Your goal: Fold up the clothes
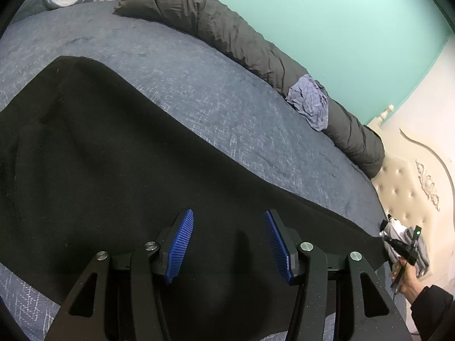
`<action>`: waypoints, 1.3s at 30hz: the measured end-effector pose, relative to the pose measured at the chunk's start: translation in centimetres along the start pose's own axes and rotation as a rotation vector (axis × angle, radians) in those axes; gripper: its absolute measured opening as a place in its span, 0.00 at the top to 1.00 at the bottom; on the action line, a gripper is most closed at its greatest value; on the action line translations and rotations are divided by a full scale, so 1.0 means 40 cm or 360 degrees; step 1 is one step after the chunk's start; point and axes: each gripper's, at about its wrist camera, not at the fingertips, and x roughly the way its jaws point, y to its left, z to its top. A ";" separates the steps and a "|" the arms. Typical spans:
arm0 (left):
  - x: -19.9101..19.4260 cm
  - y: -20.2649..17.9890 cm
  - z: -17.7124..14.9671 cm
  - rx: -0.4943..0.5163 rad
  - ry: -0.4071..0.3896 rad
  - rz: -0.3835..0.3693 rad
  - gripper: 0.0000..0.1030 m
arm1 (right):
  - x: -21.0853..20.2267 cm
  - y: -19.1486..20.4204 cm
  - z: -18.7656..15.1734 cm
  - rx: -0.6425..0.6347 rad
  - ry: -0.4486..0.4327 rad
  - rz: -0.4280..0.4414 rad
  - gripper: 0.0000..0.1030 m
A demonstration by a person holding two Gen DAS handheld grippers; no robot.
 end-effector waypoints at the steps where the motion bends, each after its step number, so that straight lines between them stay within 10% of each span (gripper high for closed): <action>1: -0.001 -0.002 0.000 0.0007 -0.0001 0.0007 0.45 | -0.012 0.023 -0.014 -0.0023 -0.0004 0.0026 0.98; 24: -0.019 -0.021 -0.026 0.0101 0.0069 0.0064 0.42 | -0.123 0.556 -0.372 -0.0136 0.0149 0.0555 0.90; 28: -0.023 -0.028 -0.044 0.0152 0.0094 0.0059 0.41 | -0.136 0.609 -0.409 -0.0197 0.0172 0.0608 0.76; 39: 0.022 -0.151 -0.033 0.0303 0.0200 -0.0013 0.37 | -0.138 0.627 -0.461 -0.0238 0.0221 0.0723 0.75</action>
